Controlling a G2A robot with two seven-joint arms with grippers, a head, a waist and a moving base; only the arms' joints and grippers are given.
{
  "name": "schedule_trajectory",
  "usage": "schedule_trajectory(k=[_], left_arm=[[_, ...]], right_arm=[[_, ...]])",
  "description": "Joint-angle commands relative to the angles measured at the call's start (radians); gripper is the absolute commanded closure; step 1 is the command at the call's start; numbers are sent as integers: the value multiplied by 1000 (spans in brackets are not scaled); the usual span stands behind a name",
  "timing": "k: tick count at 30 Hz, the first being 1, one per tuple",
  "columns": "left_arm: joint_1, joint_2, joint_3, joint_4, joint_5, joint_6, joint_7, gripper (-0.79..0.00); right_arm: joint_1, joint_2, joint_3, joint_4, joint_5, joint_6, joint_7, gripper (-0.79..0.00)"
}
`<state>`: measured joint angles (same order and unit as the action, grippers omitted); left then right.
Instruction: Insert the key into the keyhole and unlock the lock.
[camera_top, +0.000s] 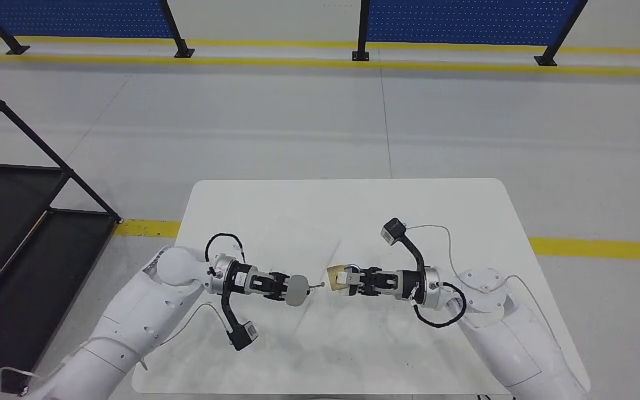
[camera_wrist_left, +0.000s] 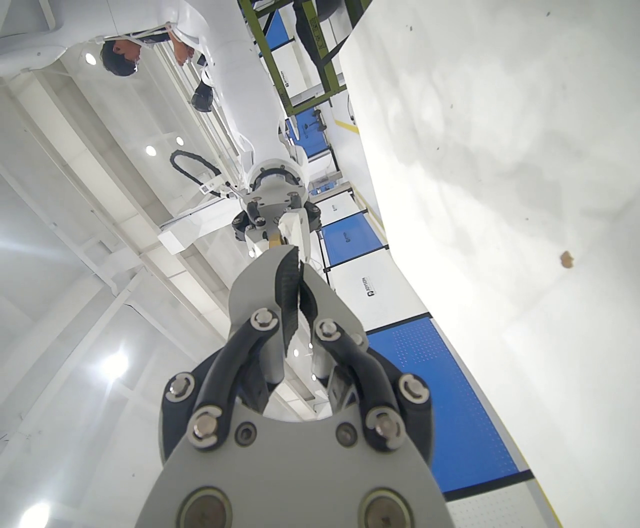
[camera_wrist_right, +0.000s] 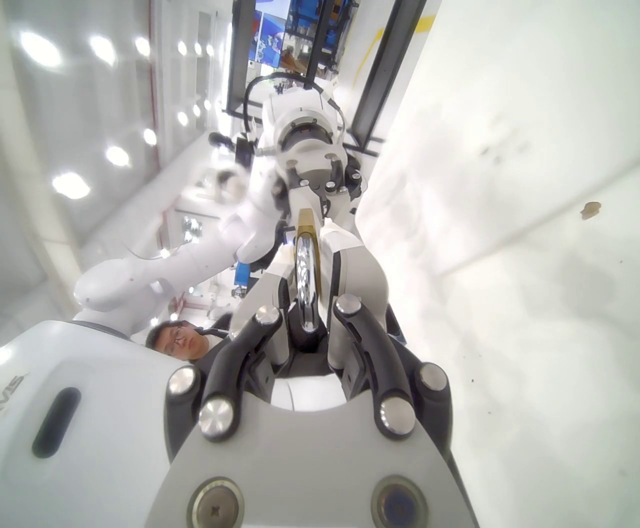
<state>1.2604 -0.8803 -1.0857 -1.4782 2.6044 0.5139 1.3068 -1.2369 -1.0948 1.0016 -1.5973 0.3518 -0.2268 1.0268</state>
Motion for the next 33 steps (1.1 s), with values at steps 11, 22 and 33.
schedule_trajectory(k=[11, 22, 33], left_arm=[[12, 1, -6, -16, -50, -7, 6, 0], [9, 5, 1, -11, -109, -3, 2, 0], [-21, -4, 45, 17, -137, 16, -16, 0]], right_arm=[[-18, 3, 11, 4, -5, 8, -28, 0], [-21, 2, 20, 24, 74, -9, 5, 0], [-27, -5, 19, 40, 89, -40, -50, 0]])
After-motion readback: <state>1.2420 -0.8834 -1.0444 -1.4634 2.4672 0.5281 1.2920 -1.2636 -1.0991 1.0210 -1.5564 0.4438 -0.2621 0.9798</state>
